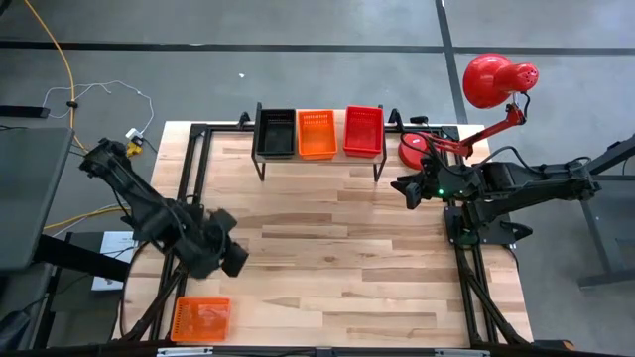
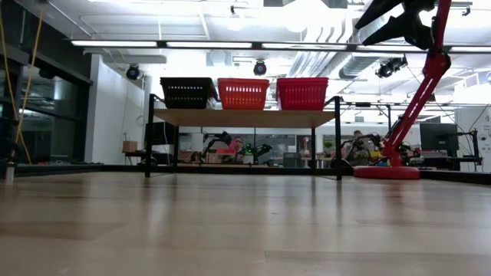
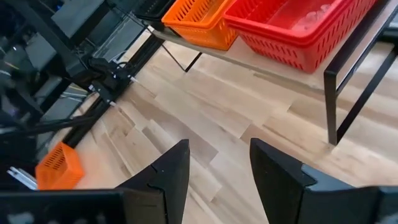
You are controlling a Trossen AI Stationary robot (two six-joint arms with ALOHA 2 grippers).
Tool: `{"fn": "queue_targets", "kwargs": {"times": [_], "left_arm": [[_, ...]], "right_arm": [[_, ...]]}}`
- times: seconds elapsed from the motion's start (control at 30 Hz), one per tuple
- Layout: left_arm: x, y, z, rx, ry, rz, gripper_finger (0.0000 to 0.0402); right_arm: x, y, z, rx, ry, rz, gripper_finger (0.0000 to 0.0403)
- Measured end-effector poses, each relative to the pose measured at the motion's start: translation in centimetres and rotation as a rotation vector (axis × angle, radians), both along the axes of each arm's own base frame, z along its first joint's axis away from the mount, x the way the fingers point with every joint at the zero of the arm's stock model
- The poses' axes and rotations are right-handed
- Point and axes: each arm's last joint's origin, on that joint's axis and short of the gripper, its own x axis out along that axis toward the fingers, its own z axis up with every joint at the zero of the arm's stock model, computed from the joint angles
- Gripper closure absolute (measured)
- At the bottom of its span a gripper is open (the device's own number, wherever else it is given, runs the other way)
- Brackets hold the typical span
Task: Stack baskets on shelf by color
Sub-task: Stack the orange basket on top of the stacked orange baskets on the shelf
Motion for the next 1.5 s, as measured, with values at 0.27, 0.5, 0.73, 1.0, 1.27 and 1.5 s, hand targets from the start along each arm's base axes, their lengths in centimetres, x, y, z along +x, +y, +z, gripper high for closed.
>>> {"fn": "queue_targets", "kwargs": {"times": [0.27, 0.5, 0.73, 1.0, 1.27, 1.5], "left_arm": [[-0.3, -5.8, -4.4, -0.198, 0.162, 0.144, 0.0230], [-0.5, -10.4, -6.2, -0.380, 0.155, 0.181, 0.0230], [0.6, -13.0, -10.1, -0.415, 0.312, 0.248, 0.0230], [3.3, -13.2, -12.9, -0.341, 0.452, 0.364, 0.0230], [5.2, -13.5, -15.1, -0.320, 0.523, 0.423, 0.0230], [5.7, -13.1, -15.8, -0.299, 0.539, 0.421, 0.0231]], "right_arm": [[0.0, 0.1, 0.0, 0.088, -0.024, -0.015, 0.0247], [0.0, 0.1, -0.1, 0.085, -0.014, -0.004, 0.0247], [-0.3, 0.2, -0.5, 0.057, 0.054, 0.050, 0.0247], [-0.6, 0.1, -0.9, 0.025, 0.119, 0.070, 0.0247], [-0.6, 0.2, -0.9, 0.006, 0.129, 0.090, 0.0247], [-0.6, 0.1, -0.9, -0.019, 0.138, 0.099, 0.0247]]}}
